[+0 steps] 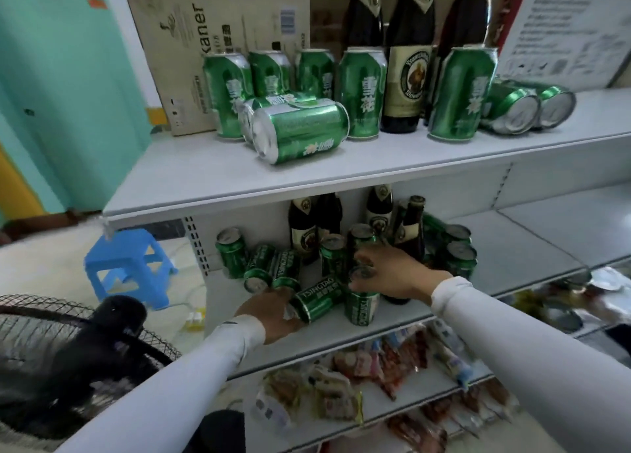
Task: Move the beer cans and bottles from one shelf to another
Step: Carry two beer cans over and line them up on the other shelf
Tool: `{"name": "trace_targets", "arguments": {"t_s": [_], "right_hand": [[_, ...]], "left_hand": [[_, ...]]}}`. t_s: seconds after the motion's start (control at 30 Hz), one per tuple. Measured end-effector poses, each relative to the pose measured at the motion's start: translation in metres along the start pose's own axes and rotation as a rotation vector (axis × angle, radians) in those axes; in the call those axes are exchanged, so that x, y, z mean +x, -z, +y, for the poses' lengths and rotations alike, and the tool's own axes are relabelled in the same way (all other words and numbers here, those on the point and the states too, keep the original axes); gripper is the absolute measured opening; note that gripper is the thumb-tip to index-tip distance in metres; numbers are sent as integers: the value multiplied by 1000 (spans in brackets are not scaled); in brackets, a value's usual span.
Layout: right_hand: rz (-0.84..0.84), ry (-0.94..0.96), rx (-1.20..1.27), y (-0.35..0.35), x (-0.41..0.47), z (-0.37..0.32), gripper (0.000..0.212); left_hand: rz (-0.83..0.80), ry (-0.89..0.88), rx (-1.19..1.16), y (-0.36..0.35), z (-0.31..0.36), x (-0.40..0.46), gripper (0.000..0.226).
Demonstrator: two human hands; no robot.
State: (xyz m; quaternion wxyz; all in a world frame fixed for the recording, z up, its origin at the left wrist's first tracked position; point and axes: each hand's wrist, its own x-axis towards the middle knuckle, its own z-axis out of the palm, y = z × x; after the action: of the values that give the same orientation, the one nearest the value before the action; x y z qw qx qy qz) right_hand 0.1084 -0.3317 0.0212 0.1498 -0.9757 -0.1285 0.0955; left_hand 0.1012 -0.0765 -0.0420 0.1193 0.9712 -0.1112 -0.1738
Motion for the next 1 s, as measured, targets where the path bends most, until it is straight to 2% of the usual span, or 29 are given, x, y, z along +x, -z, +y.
{"name": "trace_targets", "arguments": {"t_s": [0.03,0.13,0.2,0.53,0.67,0.8,1.0], "right_hand": [[5,-27,3,-5,-3,1,55],[32,-82,25,-17,-8,3,70],[50,-110,55,-22,-9,4,67],[-2,-44,45,-33,10,18,65],[-45,6,88,-26,18,13,63],[-42,63,92,-31,21,6,65],[-32,88,154,-37,25,12,70]], "left_hand": [[-20,2,-2,-2,-3,4,82],[-43,32,-45,-8,-1,8,96],[-25,60,-64,-12,1,12,97],[66,113,-150,-8,4,-3,79],[132,52,26,27,-1,-26,68],[81,-42,126,54,-4,-37,61],[-9,-124,176,53,18,-30,58]]}}
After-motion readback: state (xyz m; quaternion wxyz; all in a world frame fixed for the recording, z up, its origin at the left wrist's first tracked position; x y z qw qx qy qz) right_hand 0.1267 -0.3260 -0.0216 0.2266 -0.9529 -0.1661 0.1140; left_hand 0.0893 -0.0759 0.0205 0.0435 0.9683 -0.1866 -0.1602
